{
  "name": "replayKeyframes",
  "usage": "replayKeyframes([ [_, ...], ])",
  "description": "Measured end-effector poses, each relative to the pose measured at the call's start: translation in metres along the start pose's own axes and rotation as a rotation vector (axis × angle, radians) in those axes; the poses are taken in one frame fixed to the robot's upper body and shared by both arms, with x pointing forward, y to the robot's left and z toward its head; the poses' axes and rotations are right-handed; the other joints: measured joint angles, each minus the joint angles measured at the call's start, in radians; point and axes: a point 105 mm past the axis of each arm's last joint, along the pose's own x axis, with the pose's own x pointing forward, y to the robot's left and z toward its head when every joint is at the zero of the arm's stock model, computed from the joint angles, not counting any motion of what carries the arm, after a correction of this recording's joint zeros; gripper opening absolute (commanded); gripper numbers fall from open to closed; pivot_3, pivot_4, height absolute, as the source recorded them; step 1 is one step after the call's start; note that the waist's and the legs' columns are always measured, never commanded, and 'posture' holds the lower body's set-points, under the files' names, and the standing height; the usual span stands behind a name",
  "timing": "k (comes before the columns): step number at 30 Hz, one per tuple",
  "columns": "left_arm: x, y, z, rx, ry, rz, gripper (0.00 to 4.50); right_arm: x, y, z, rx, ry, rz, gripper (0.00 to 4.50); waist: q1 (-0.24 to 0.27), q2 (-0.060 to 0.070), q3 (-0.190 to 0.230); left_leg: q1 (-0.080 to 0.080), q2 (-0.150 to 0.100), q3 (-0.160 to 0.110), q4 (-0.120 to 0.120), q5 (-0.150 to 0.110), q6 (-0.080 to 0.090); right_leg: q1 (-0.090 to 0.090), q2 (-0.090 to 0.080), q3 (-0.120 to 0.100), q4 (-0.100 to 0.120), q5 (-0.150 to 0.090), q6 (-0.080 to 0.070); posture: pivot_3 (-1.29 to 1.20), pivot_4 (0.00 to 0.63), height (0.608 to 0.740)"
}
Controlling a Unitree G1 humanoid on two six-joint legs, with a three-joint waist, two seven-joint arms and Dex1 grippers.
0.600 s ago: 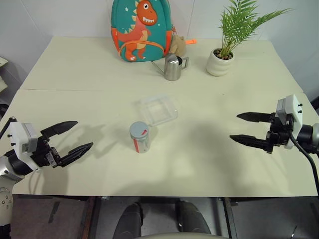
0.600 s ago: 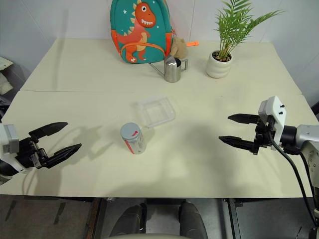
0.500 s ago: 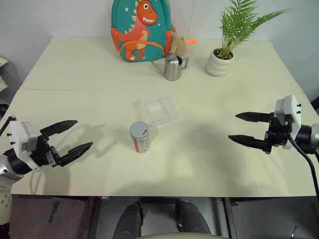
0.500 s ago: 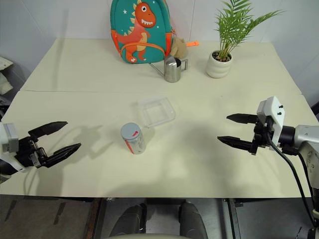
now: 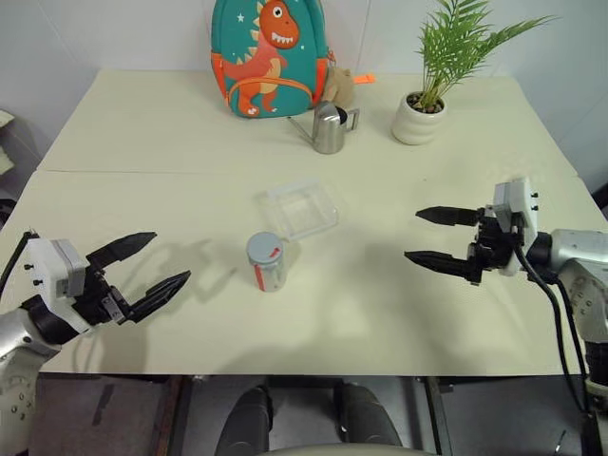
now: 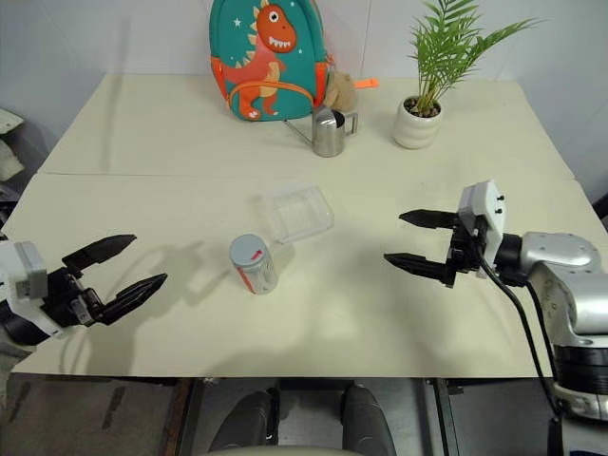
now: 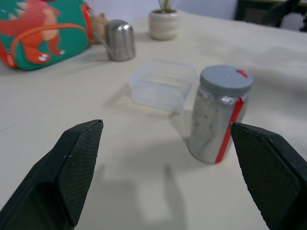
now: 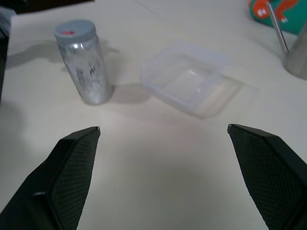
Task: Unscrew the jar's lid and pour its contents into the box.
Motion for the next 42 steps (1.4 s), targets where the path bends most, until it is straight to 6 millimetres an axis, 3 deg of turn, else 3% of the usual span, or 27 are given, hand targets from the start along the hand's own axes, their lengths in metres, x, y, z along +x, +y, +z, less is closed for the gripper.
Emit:
replayKeyframes([
  [7, 0.018, -0.036, -0.009, -0.071, -0.030, 0.041, 4.49, 0.011, -0.014, 0.015, -0.035, -0.030, 0.048, 4.50, 0.003, 0.000, 0.000, 0.000, -0.001, 0.001, 0.002, 0.000, 0.000, 0.001, 0.000, 0.001, -0.001, 0.001, 0.000, 0.00, 0.150, 0.740],
  [10, 0.029, -0.048, -0.015, -0.088, -0.042, 0.070, 4.49, 0.009, -0.015, 0.010, -0.014, -0.031, 0.074, 4.50, 0.008, 0.000, 0.000, 0.000, -0.001, 0.001, 0.002, 0.000, 0.000, 0.001, 0.000, 0.002, -0.002, 0.002, 0.001, 0.00, 0.150, 0.740],
  [16, 0.050, -0.058, -0.030, -0.096, -0.018, 0.149, 4.49, 0.008, -0.016, 0.006, 0.007, -0.029, 0.083, 4.50, 0.017, 0.000, 0.000, 0.000, -0.001, 0.002, 0.002, 0.000, 0.000, 0.001, 0.000, 0.002, -0.001, 0.002, 0.001, 0.00, 0.150, 0.740],
  [27, 0.080, -0.083, -0.040, -0.123, -0.031, 0.122, 4.49, 0.010, -0.016, 0.009, -0.021, -0.038, 0.083, 4.50, 0.024, 0.000, 0.000, 0.000, -0.001, 0.002, 0.002, 0.000, 0.000, 0.001, 0.000, 0.002, -0.002, 0.002, 0.001, 0.00, 0.150, 0.740],
  [42, 0.104, -0.084, -0.052, -0.096, -0.017, 0.121, 4.49, 0.010, -0.011, 0.001, -0.011, -0.023, 0.064, 4.50, 0.025, 0.000, 0.000, 0.000, -0.002, 0.002, 0.003, 0.000, 0.000, 0.001, 0.000, 0.002, -0.001, 0.002, 0.002, 0.00, 0.150, 0.740],
])
